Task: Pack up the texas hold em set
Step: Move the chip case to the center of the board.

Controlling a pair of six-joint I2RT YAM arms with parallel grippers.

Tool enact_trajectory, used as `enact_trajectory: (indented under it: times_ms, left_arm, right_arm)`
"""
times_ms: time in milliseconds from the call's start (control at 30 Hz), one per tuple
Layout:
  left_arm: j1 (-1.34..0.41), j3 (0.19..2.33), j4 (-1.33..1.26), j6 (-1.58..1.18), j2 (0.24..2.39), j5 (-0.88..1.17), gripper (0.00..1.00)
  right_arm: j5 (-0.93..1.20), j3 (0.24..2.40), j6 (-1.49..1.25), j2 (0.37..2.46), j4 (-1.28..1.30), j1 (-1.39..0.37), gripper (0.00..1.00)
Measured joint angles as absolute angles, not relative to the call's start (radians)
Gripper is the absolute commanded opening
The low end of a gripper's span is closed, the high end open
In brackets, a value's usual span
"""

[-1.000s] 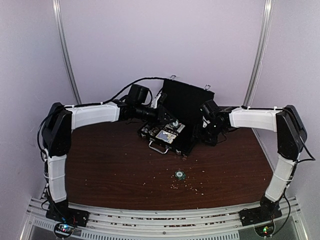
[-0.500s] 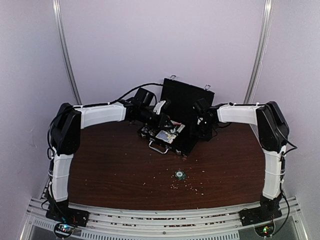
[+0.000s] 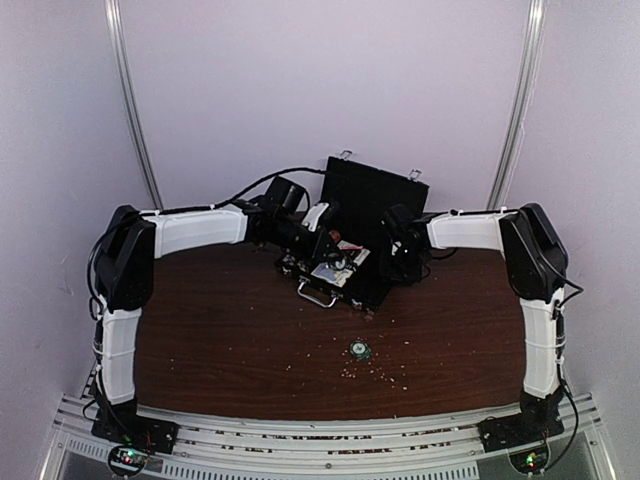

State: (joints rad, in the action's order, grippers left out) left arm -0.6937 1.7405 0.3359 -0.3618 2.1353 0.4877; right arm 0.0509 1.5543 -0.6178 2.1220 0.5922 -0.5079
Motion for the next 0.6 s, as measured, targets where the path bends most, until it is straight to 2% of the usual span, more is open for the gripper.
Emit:
enact_trajectory:
  times_ms: [233, 600]
  left_arm:
    - [-0.694, 1.717, 0.338, -0.334, 2.089, 0.468, 0.00]
    - [-0.694, 1.594, 0.341, -0.288, 2.008, 0.430, 0.00]
  right_arm:
    - [0.063, 1.563, -0.595, 2.133, 0.582, -0.503, 0.13]
    - [0.027, 1.579, -0.507, 2.144, 0.566, -0.548, 0.09]
